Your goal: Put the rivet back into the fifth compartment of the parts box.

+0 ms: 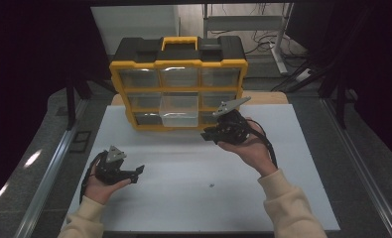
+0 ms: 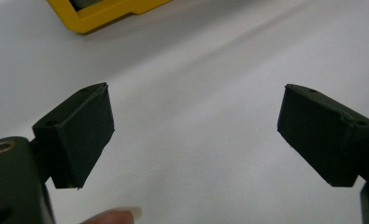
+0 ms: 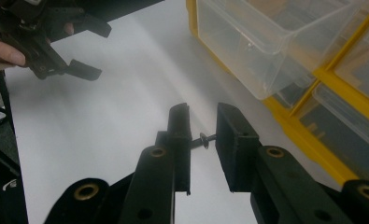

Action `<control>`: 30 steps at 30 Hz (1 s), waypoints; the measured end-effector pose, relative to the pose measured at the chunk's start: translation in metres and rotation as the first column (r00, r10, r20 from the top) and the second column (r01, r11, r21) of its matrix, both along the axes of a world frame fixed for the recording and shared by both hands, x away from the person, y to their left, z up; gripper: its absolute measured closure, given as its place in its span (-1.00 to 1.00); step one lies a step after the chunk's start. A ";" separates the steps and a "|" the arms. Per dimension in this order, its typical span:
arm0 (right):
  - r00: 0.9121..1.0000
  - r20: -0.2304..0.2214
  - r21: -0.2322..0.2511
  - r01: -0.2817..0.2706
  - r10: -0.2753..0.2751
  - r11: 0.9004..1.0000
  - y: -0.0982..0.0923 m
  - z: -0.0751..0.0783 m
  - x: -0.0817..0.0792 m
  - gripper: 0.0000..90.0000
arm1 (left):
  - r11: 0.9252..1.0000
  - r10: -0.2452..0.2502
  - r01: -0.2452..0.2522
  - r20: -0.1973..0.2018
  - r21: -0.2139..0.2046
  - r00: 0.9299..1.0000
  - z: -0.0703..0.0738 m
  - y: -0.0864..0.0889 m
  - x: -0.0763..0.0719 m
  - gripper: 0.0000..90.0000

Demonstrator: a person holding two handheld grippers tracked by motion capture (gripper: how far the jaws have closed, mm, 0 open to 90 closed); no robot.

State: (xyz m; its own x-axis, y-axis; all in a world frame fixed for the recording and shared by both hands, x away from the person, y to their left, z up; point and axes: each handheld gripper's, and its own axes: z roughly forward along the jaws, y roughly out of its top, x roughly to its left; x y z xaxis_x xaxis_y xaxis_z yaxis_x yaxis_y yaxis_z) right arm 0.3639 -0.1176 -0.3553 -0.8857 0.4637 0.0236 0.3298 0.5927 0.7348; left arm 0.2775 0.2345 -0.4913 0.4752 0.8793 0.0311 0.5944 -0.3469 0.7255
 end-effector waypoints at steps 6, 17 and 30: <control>1.000 0.010 0.003 -0.001 0.001 1.000 0.004 0.007 0.004 0.67 | 1.000 0.000 0.000 0.001 0.001 1.000 0.000 0.000 0.000 -0.75; 1.000 0.017 0.011 -0.001 0.001 1.000 0.011 0.017 0.008 0.67 | 1.000 -0.001 0.001 0.001 0.001 1.000 0.000 0.000 0.000 -0.75; 0.999 0.033 0.012 -0.008 0.007 1.000 0.016 0.025 0.012 0.67 | 1.000 -0.002 0.002 0.001 0.000 1.000 0.000 -0.001 0.000 -0.75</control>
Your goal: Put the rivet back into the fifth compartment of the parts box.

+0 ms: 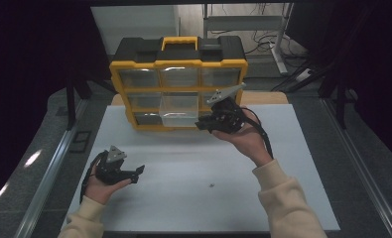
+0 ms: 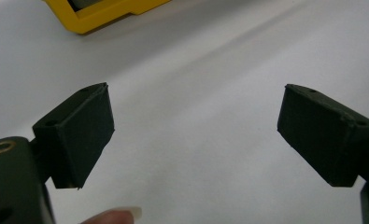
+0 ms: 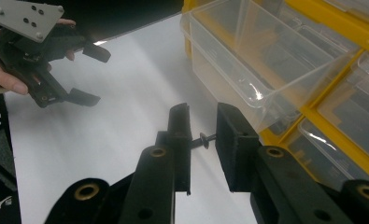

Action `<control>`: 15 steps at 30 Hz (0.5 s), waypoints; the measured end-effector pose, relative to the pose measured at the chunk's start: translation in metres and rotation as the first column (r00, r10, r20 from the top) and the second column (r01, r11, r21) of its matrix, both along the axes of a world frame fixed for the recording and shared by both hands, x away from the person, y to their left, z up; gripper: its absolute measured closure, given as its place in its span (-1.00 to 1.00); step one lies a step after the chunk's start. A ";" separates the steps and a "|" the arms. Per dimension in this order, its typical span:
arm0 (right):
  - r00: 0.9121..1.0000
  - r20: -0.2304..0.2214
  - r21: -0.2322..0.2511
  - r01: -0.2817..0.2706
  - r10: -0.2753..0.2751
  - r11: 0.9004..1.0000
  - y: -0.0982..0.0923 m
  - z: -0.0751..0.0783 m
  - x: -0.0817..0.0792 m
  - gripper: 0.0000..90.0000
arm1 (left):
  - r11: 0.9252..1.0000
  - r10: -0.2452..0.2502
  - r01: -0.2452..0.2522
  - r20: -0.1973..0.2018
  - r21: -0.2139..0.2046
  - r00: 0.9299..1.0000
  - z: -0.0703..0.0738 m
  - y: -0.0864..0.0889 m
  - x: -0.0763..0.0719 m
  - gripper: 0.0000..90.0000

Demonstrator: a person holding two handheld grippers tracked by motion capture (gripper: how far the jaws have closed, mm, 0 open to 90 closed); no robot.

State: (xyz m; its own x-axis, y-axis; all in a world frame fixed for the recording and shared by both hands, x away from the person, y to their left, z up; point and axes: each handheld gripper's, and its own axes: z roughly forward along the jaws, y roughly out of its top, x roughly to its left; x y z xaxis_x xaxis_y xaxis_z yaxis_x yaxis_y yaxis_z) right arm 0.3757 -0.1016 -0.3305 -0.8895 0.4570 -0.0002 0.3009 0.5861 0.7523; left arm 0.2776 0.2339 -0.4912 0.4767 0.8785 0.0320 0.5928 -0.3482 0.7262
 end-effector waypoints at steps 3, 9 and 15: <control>1.000 0.002 0.000 0.001 -0.001 1.000 0.001 0.001 0.002 0.67 | 1.000 0.000 0.000 0.001 0.000 1.000 0.000 0.000 0.000 -0.75; 1.000 0.008 -0.001 0.000 0.000 1.000 0.005 0.004 0.005 0.67 | 1.000 -0.001 0.001 -0.001 0.000 1.000 0.000 0.000 0.000 -0.75; 1.000 0.001 0.001 0.011 -0.011 1.000 0.009 0.005 0.011 0.67 | 1.000 -0.002 0.002 -0.001 0.000 1.000 0.000 0.000 0.000 -0.75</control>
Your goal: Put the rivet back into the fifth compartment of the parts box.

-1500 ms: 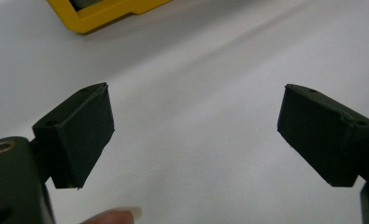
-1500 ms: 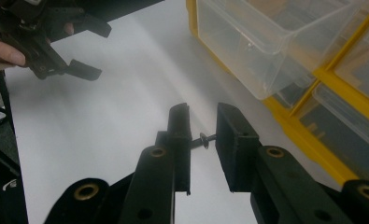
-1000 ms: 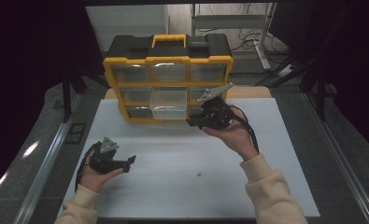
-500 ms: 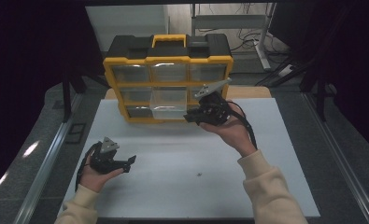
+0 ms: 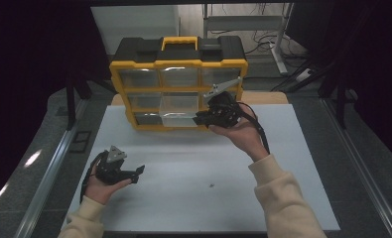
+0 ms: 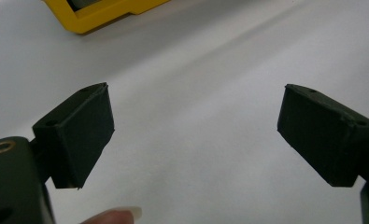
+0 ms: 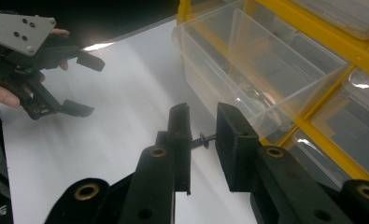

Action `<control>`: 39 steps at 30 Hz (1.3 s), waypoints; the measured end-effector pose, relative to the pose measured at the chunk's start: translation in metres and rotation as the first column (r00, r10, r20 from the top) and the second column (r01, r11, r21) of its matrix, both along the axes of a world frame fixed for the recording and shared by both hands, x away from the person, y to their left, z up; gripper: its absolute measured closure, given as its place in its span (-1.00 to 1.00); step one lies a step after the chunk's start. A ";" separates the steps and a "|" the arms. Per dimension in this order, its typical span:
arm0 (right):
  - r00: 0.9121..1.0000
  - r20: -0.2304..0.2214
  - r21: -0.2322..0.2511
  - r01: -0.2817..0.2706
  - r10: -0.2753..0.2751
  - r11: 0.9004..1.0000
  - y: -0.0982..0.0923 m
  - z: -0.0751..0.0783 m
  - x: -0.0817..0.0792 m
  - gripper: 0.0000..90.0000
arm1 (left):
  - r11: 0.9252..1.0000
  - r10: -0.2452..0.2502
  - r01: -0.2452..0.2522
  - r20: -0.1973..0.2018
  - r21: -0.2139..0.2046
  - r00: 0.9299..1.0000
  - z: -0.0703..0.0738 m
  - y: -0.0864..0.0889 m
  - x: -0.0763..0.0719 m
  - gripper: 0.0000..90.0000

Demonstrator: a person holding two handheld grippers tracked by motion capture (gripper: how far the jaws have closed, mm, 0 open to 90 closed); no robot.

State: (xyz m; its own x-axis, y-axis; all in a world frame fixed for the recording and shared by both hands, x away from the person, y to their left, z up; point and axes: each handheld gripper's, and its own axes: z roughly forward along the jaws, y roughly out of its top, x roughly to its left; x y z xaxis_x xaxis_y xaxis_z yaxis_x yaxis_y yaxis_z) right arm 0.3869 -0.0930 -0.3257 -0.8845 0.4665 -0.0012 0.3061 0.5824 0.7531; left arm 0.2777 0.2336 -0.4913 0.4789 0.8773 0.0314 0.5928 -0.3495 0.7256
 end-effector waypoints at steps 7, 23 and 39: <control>1.000 -0.003 -0.006 0.009 -0.009 1.000 0.004 -0.001 0.008 0.67 | 1.000 -0.001 0.001 -0.001 0.000 1.000 0.000 0.000 0.000 -0.75; 0.999 0.003 0.002 0.043 -0.043 0.999 0.010 0.003 0.024 0.67 | 1.000 -0.003 0.003 -0.003 0.003 1.000 -0.001 -0.001 0.001 -0.75; 0.998 -0.008 0.002 0.068 -0.068 0.998 0.020 0.004 0.042 0.67 | 1.000 -0.005 0.005 0.000 0.005 1.000 -0.001 0.000 0.000 -0.75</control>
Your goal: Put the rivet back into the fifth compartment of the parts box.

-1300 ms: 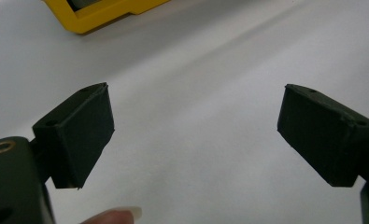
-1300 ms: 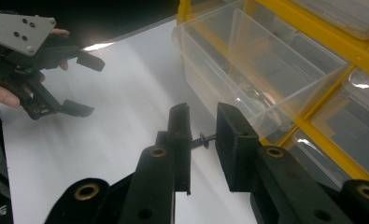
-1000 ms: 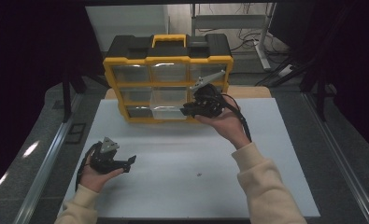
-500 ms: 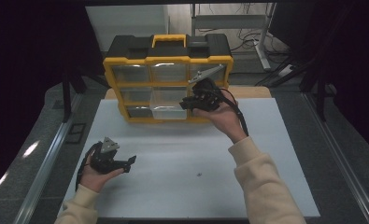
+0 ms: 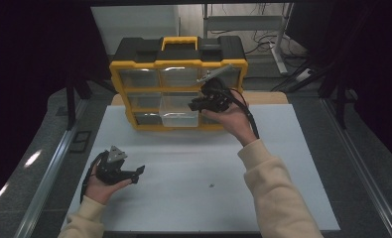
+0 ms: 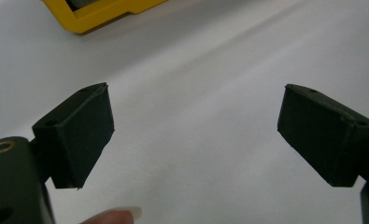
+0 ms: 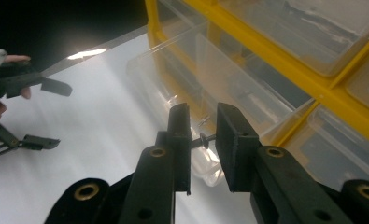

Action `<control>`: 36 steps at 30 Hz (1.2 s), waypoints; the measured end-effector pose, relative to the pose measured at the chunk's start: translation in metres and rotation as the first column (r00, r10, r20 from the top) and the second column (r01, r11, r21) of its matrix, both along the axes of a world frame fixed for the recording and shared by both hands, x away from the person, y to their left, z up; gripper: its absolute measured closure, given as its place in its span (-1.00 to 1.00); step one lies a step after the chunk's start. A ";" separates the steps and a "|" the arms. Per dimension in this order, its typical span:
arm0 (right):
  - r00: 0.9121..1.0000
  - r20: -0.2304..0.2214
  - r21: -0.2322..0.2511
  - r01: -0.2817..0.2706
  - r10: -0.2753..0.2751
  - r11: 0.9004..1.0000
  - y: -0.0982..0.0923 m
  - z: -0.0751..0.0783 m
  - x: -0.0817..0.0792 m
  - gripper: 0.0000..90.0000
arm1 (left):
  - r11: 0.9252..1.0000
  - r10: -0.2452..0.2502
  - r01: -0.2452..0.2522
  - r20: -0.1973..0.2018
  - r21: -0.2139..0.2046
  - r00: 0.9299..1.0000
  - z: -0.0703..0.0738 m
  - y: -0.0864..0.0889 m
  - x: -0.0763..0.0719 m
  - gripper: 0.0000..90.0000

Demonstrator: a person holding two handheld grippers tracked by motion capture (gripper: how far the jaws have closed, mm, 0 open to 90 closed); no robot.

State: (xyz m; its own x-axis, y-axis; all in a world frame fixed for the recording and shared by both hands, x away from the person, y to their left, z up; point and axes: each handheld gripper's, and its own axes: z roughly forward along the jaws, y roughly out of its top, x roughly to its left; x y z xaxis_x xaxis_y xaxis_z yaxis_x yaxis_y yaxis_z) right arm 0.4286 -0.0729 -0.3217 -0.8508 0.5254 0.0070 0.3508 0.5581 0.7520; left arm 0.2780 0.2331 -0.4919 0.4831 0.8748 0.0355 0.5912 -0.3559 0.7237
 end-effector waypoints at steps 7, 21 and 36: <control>1.000 -0.004 -0.002 0.022 -0.022 1.000 0.007 -0.003 0.011 0.67 | 1.000 0.001 -0.001 -0.001 -0.001 1.000 0.000 0.000 0.000 -0.75; 0.998 0.020 0.003 0.060 -0.060 0.998 0.023 -0.013 0.023 0.24 | 1.000 0.001 -0.001 -0.002 0.000 1.000 -0.001 0.001 0.000 -0.75; 0.995 0.066 0.041 0.068 -0.070 0.997 -0.012 -0.012 -0.015 -0.34 | 1.000 0.006 -0.006 -0.002 0.002 1.000 -0.001 0.002 0.000 -0.75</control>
